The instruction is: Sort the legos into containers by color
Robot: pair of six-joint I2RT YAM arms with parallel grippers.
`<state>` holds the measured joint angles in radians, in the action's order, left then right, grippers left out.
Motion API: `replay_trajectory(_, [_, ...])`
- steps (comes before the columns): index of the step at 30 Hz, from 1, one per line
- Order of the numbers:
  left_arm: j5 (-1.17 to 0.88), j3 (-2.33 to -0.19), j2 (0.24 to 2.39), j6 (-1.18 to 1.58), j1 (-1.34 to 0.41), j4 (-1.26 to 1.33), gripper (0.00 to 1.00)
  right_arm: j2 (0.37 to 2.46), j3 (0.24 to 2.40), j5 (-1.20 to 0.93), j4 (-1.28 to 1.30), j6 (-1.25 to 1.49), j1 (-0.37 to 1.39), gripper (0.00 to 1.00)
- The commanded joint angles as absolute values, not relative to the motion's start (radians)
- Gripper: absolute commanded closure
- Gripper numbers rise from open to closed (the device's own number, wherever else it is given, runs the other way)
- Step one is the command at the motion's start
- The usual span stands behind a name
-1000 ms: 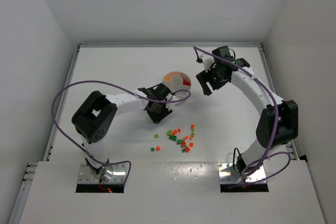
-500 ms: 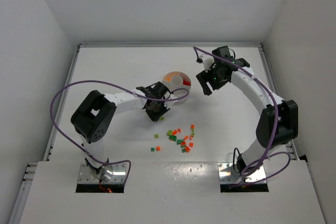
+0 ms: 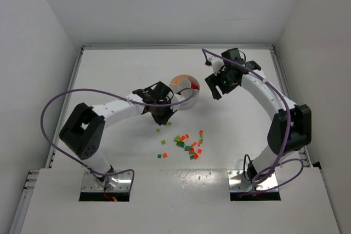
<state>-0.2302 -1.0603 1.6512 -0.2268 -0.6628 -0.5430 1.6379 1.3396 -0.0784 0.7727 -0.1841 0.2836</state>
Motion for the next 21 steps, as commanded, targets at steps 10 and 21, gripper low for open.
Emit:
replay_trajectory(10, [-0.327,-1.190,1.539,-0.158,-0.605,-0.526,0.80,1.643,1.390,-0.071,0.765,-0.204,0.281,0.26])
replay_trajectory(21, [-0.224,-1.108,1.575,-0.160,-0.623,-0.546,0.65,1.661,1.399,-0.071,0.765,-0.215,0.281,0.21])
